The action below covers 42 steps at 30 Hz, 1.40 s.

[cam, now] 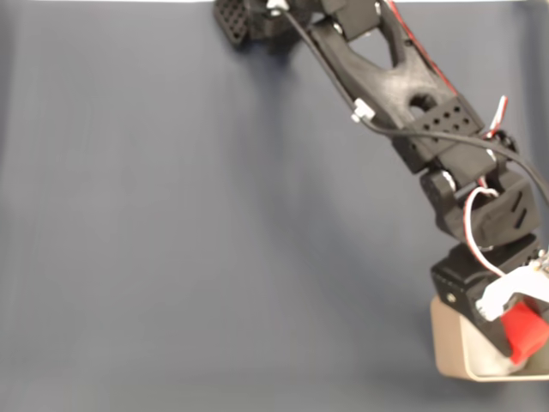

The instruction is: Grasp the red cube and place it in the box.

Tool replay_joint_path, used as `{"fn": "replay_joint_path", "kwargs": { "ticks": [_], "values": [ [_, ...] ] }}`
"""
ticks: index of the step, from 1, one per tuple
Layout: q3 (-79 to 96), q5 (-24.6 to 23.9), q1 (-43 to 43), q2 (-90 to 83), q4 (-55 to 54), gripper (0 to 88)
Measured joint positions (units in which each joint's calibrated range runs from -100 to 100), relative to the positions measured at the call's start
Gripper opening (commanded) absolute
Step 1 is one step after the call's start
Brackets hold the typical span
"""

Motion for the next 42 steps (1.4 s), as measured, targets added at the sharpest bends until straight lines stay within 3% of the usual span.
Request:
{"fn": "replay_joint_path", "kwargs": {
  "ticks": [35,42],
  "values": [
    [0.0,-0.4,-0.1,0.1,0.0,1.0],
    [0.0,-0.4,0.0,0.1,0.0,19.2]
  ]
}}
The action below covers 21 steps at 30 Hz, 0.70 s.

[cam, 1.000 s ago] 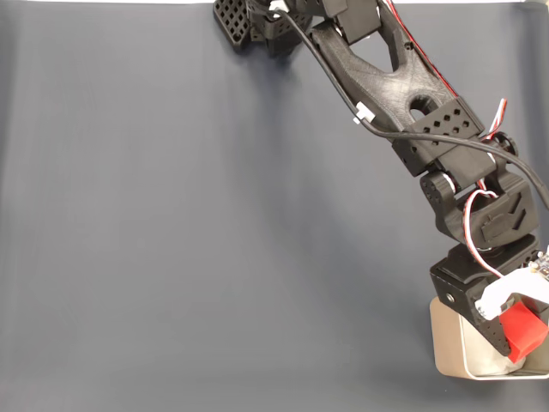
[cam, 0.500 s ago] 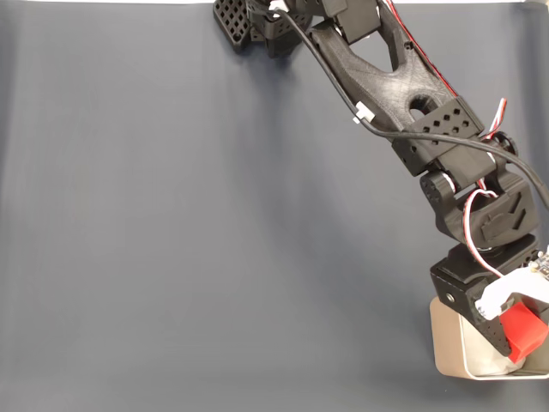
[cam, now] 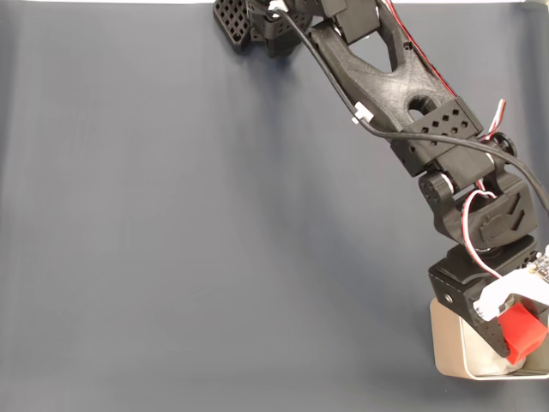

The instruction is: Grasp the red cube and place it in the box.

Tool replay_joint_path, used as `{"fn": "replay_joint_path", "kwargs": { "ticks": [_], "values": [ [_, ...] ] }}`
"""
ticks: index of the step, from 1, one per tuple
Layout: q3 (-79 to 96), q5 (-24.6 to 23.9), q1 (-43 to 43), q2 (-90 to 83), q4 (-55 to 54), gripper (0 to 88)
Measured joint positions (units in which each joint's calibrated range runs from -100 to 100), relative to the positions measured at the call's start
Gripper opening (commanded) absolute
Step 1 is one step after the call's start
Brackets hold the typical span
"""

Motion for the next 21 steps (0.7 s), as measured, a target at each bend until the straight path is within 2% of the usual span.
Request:
{"fn": "replay_joint_path", "kwargs": {
  "ticks": [3,8,21],
  "values": [
    [0.0,0.0,-0.1,0.0,0.0,26.9],
    [0.0,0.0,0.0,0.0,0.0,33.4],
    [0.0,0.0,0.0,0.0,0.0,42.6]
  ]
}}
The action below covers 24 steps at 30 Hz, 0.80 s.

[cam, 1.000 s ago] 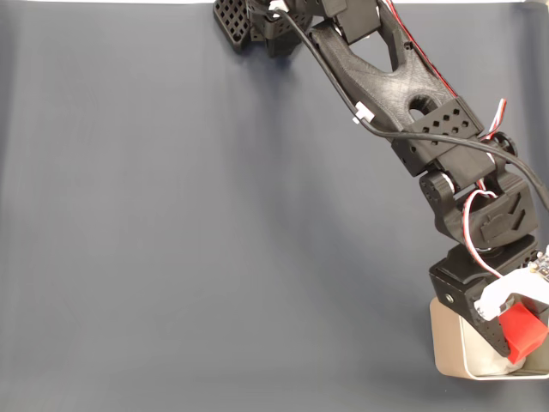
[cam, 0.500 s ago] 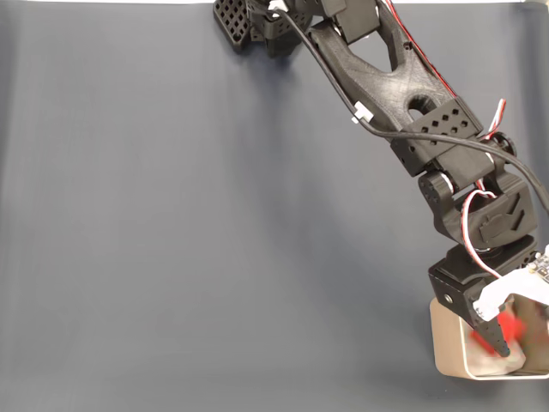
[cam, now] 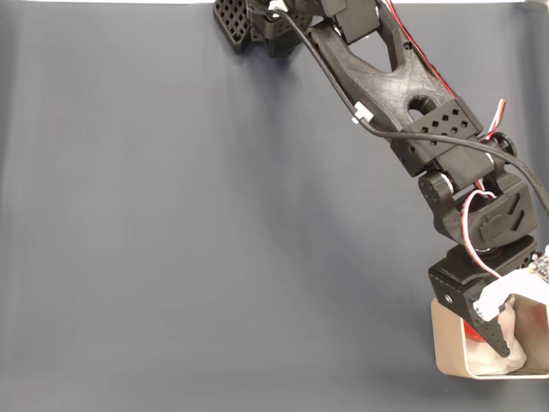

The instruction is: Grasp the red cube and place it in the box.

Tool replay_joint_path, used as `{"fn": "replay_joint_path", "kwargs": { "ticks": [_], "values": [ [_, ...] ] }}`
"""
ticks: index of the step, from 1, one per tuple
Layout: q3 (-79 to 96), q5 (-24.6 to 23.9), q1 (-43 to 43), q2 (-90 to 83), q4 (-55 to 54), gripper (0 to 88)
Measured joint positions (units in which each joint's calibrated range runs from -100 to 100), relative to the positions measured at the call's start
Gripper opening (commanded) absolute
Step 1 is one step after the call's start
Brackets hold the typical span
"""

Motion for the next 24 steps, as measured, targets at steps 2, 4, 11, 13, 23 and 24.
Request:
{"fn": "replay_joint_path", "kwargs": {
  "ticks": [2,4,11,13,23,24],
  "values": [
    [0.0,0.3,0.0,0.0,0.0,43.6],
    [0.0,0.6,0.0,0.0,0.0,44.2],
    [0.0,0.9,0.0,0.0,0.0,45.5],
    [0.0,0.9,0.0,0.0,0.0,45.5],
    [0.0,0.9,0.3,0.0,0.0,45.5],
    [0.0,0.9,0.3,0.0,0.0,45.4]
  ]
}}
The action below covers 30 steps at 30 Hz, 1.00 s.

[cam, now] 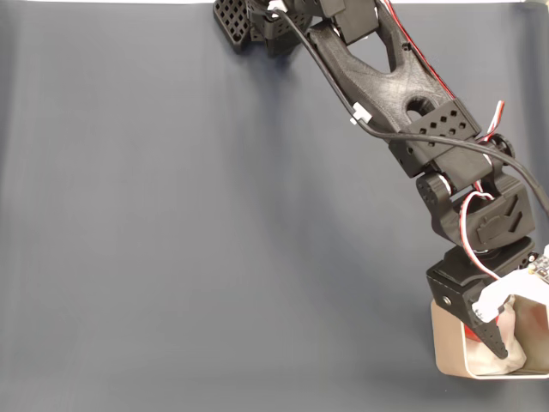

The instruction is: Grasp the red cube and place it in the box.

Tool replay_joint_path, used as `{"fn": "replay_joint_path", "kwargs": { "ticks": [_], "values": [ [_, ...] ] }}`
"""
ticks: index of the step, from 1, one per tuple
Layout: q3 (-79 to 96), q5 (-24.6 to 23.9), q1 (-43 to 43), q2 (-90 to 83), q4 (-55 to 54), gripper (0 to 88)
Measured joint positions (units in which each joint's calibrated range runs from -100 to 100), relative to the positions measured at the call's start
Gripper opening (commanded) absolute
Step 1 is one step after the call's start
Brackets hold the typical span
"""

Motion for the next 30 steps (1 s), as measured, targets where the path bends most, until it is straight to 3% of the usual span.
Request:
{"fn": "replay_joint_path", "kwargs": {
  "ticks": [4,7,13,23,30],
  "values": [
    [0.0,0.0,-0.1,0.0,0.0,44.6],
    [0.0,0.0,-0.1,0.0,-0.2,37.4],
    [0.0,0.0,-0.1,0.0,-0.6,0.0],
    [2.9,-1.4,0.8,-1.6,-2.1,0.0],
    [13.8,-1.4,5.3,-14.2,-3.3,0.0]
  ]
}}
